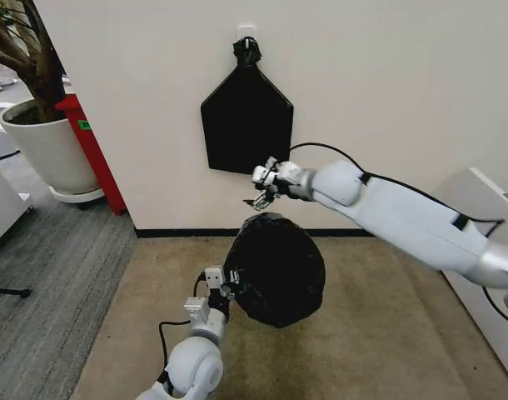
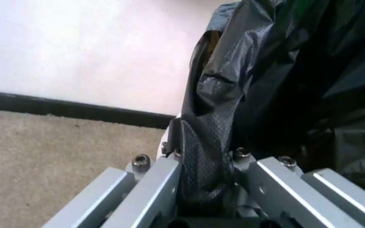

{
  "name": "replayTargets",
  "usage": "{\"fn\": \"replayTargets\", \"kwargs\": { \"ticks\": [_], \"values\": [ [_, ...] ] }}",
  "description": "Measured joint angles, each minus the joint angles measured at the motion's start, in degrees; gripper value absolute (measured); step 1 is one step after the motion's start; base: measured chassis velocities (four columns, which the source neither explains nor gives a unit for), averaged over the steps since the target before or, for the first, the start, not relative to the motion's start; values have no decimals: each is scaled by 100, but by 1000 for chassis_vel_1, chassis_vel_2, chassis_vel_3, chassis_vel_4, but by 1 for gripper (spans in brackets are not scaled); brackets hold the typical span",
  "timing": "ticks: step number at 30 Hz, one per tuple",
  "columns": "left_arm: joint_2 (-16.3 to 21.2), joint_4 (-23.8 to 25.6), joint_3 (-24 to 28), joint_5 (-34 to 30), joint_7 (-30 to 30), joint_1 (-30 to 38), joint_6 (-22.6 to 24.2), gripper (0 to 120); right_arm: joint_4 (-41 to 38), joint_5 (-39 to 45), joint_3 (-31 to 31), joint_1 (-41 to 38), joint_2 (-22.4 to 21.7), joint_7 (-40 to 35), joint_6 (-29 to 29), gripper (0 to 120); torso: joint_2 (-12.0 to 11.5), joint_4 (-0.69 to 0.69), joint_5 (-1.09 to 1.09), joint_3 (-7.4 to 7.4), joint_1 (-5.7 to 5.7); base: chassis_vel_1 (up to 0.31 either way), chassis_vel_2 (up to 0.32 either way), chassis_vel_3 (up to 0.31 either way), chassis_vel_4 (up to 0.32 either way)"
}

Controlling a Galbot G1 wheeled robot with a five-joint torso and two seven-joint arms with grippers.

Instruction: Place the garbage bag over the trash bin.

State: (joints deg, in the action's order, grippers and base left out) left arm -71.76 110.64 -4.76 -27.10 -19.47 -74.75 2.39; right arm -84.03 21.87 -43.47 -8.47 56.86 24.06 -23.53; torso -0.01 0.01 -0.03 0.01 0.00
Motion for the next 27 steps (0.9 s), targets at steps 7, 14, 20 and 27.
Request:
{"fn": "replayTargets", "kwargs": {
  "ticks": [7, 14, 20, 27],
  "values": [
    [114, -180, -32, 175, 27, 36, -129, 1, 524, 218, -789, -772, 75, 405, 98, 100, 0, -1, 4, 0, 0, 0, 0, 0, 0],
    [149, -293, -13, 287, 5, 94, -171, 1, 969, 318, -1386, -1149, 70, 1093, 773, 100, 0, -3, 3, 0, 0, 0, 0, 0, 0],
    [162, -324, -17, 306, -23, 94, -183, 1, 997, 325, -1485, -1150, 81, 1224, 858, 100, 0, 0, 3, -1, 0, 0, 0, 0, 0],
    [136, -343, -12, 344, -38, 94, -190, 1, 950, 274, -1644, -1145, 98, 1429, 996, 100, 0, -2, 4, -1, 0, 0, 0, 0, 0]
  ]
}}
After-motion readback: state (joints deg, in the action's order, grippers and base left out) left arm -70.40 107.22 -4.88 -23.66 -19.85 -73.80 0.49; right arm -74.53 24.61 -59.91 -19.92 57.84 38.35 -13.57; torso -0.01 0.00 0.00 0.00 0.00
